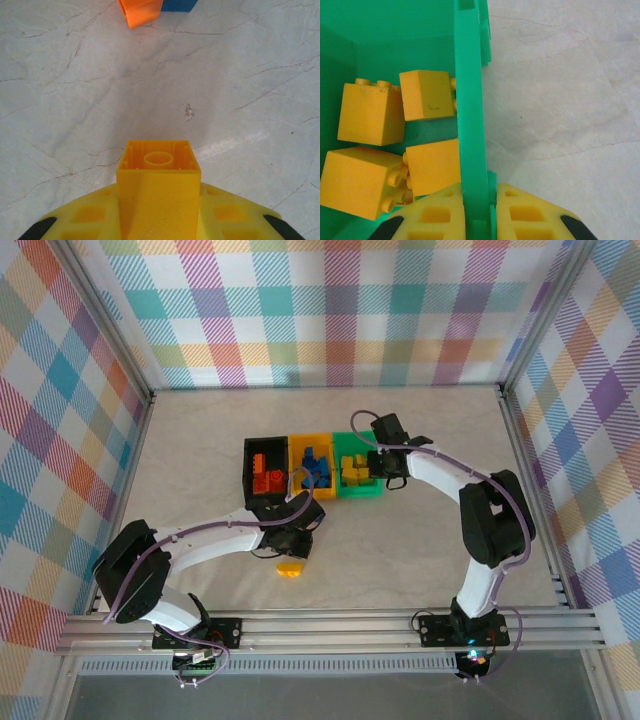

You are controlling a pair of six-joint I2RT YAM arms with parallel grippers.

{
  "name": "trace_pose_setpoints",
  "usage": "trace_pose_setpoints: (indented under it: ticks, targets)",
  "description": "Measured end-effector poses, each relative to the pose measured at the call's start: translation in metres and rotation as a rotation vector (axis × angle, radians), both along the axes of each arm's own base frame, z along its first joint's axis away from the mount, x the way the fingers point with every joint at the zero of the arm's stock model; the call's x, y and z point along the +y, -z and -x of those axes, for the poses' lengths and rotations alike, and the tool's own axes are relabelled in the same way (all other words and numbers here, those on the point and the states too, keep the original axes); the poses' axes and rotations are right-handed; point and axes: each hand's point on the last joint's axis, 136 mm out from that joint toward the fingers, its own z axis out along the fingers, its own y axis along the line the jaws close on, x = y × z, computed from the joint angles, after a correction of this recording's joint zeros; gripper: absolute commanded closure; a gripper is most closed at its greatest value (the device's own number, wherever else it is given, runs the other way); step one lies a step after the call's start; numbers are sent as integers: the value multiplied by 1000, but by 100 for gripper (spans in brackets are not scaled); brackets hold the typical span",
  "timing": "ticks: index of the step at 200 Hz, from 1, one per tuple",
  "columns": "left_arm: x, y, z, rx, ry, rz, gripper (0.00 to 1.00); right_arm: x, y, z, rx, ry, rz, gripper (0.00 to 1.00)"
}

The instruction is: Sort the legos into containers by color

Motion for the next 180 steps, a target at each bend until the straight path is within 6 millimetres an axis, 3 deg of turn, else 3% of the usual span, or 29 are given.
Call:
trace_pose_setpoints:
  ticks: [22,55,73,106,141,159,180]
  targets:
    - [0,0,0,0,0,0,100,1,0,-2,-2,1,-1,87]
    - [-2,-3,-1,-4,0,5,100,-1,4,1,14,4,1,59]
    - [-5,-7,-4,-13,0,16,100,-3,11,7,39,0,4,50]
    - [-14,-19,-11,-34,1,43,100,-2,6,10,36,6,-25,46]
    - [-28,-38,-22,-61,11,73,100,-12,-30,26,-50,48,-114,44]
    - [-48,-51,-40,-83,23,95,100,-21,-51,37,-108,74,-154,44]
    - [-74,-68,-70,-118,28,132,100,-28,-61,50,-142,88,-179,43]
